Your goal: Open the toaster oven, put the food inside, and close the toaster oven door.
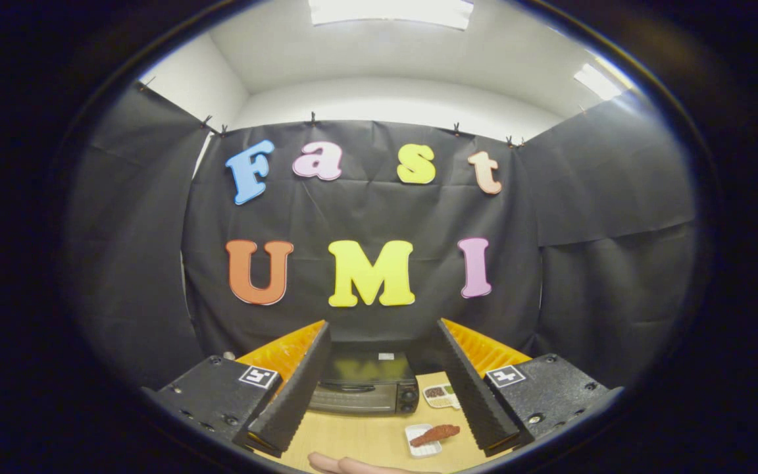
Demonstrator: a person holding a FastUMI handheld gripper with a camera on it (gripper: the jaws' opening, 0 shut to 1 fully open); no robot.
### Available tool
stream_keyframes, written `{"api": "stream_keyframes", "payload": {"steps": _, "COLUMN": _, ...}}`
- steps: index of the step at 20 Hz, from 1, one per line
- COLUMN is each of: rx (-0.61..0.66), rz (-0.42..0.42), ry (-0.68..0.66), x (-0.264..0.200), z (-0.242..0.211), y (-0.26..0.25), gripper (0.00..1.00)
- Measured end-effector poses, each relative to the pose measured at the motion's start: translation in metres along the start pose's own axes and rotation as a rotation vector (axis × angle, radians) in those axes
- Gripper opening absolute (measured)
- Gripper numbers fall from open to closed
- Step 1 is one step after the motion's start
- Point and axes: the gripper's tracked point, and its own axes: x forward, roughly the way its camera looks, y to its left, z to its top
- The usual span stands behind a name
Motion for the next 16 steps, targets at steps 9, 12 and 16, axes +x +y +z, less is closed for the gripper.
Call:
{"api": "stream_keyframes", "payload": {"steps": 9, "rx": -0.037, "rz": 0.019, "ry": 0.044, "x": 0.063, "z": -0.046, "y": 0.029, "gripper": 1.00}}
{"api": "stream_keyframes", "payload": {"steps": 12, "rx": -0.049, "rz": 0.021, "ry": 0.042, "x": 0.101, "z": -0.071, "y": 0.042, "gripper": 1.00}}
{"api": "stream_keyframes", "payload": {"steps": 16, "rx": -0.045, "rz": 0.063, "ry": 0.168, "x": 0.158, "z": -0.138, "y": 0.060, "gripper": 1.00}}
